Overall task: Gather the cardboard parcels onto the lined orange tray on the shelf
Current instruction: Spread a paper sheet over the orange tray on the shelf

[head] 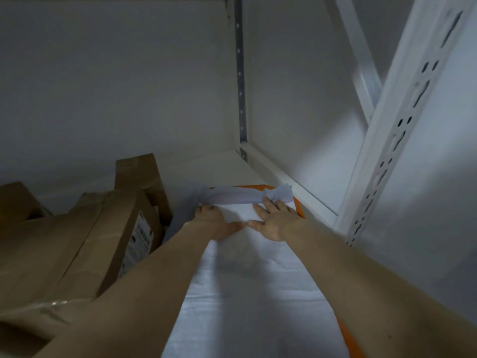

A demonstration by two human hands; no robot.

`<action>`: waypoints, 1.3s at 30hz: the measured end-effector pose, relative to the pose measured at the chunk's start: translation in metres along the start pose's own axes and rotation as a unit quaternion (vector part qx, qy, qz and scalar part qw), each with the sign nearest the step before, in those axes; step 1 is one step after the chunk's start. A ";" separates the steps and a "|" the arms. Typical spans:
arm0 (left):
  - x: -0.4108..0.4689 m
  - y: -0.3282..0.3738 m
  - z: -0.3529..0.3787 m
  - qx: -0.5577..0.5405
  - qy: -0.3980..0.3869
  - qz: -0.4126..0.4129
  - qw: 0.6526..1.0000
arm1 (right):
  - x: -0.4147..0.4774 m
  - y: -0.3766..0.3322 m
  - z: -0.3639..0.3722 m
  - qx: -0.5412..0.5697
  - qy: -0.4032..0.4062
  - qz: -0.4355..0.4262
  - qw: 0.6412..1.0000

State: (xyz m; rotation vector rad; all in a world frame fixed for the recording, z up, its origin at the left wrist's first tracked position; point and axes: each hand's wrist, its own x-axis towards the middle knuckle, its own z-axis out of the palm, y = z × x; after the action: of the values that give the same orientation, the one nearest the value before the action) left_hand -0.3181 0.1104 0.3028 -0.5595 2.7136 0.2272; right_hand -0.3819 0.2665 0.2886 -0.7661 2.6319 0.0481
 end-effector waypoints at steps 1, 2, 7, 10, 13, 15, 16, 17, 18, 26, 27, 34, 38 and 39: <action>0.000 -0.002 0.002 -0.003 0.003 -0.016 1.000 | 0.001 0.001 0.001 -0.003 0.000 0.001 1.000; 0.000 -0.005 0.004 -0.004 -0.001 -0.030 1.000 | 0.002 0.002 0.002 -0.006 0.000 0.001 1.000; -0.002 -0.010 0.014 -0.037 -0.015 -0.048 0.998 | 0.001 0.000 0.001 -0.026 0.027 -0.005 0.999; -0.001 -0.011 0.015 -0.056 0.002 -0.056 0.997 | -0.006 -0.003 0.001 -0.022 0.114 -0.022 0.993; -0.001 -0.011 0.014 -0.049 0.012 -0.039 0.998 | -0.008 -0.003 -0.001 -0.031 0.142 -0.012 0.989; -0.002 -0.011 0.012 -0.047 0.007 -0.040 0.998 | -0.007 -0.001 -0.001 -0.009 0.102 0.011 0.995; -0.003 -0.010 0.012 -0.050 0.003 -0.045 0.998 | -0.006 0.001 -0.001 0.004 0.078 0.021 0.997; -0.003 -0.011 0.012 -0.057 0.001 -0.050 0.997 | -0.006 0.003 -0.002 0.014 0.056 0.025 0.998; -0.004 -0.011 0.012 -0.067 -0.001 -0.053 0.996 | -0.007 0.004 -0.003 0.020 0.041 0.024 0.999; -0.059 -0.001 0.018 -0.020 -0.013 -0.002 1.000 | -0.048 0.016 -0.013 0.093 0.081 0.032 0.992; -0.064 0.000 0.020 -0.002 -0.022 0.010 1.000 | -0.055 0.020 -0.012 0.100 0.075 0.042 0.991; -0.131 0.004 0.040 0.057 -0.097 0.028 0.993 | -0.125 0.032 0.003 0.031 0.097 0.051 0.994; -0.152 0.007 0.049 0.061 -0.087 0.016 0.994 | -0.152 0.031 0.009 0.007 0.035 0.020 0.999; -0.155 0.008 0.050 0.061 -0.085 0.013 0.994 | -0.157 0.029 0.010 -0.009 0.020 0.011 1.000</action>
State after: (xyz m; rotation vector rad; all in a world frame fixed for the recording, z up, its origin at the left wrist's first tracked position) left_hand -0.1725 0.1835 0.3157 -0.4484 2.5510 0.1093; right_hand -0.2726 0.3724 0.3372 -0.7513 2.6818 0.0643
